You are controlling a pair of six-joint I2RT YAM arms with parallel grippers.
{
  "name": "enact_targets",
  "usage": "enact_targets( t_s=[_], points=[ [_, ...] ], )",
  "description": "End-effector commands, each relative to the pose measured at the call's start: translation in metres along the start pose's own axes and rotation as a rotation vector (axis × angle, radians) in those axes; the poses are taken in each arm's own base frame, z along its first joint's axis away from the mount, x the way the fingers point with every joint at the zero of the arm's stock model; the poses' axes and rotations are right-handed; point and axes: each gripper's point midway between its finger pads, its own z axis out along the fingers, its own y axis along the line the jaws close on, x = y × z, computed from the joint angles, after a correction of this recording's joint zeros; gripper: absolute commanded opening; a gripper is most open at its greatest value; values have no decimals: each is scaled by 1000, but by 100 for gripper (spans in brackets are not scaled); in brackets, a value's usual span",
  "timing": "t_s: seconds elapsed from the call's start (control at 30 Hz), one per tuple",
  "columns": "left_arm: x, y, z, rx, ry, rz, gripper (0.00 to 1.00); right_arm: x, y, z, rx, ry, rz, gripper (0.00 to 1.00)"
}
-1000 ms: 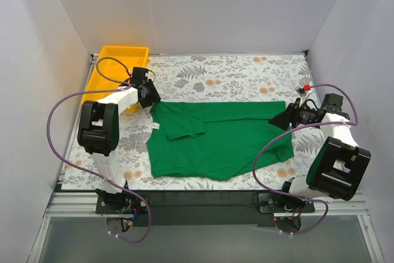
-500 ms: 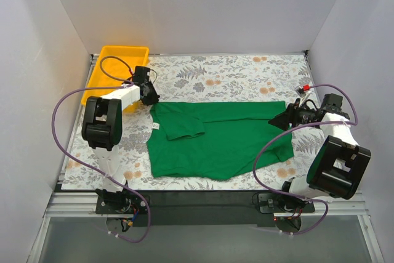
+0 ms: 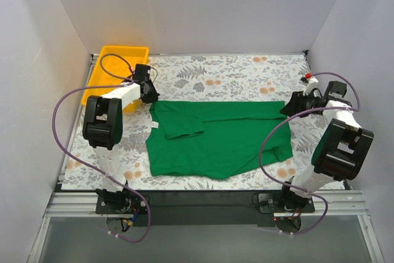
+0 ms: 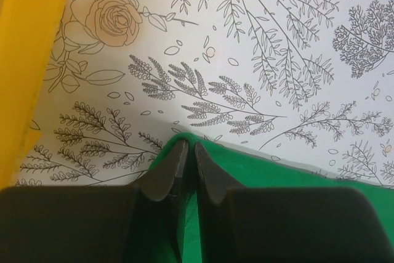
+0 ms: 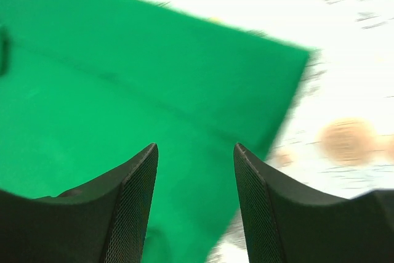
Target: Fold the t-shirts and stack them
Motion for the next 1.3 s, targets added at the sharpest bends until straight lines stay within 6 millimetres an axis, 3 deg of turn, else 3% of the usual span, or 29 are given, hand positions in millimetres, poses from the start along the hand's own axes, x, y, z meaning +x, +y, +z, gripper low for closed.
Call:
enact_targets(
  t_s=[0.0,0.13,0.3,0.37,0.6,0.7,0.9,1.03,1.17,1.27],
  points=[
    [-20,-3,0,-4,-51,10,7,-42,-53,0,211,-48,-10,59],
    [-27,-9,3,9,-55,14,7,-46,-86,23,251,-4,33,59],
    [-34,-15,4,23,-63,19,7,-38,-108,49,248,50,64,59],
    [-36,-16,6,28,-62,16,7,-38,-108,55,223,56,71,58],
    [-39,-18,5,35,-68,23,7,-12,-94,69,162,114,94,54],
    [-39,-19,7,37,-65,25,7,-8,-97,73,160,126,104,42],
    [-44,-22,14,35,-67,22,7,-27,-110,78,169,100,88,1],
    [-55,-24,20,21,-89,17,6,-51,-125,79,209,67,68,1],
    [-77,-32,28,14,-127,8,5,-90,-143,80,243,1,39,1],
    [-83,-34,41,2,-118,2,5,-99,-154,90,245,-11,49,1]
  ],
)
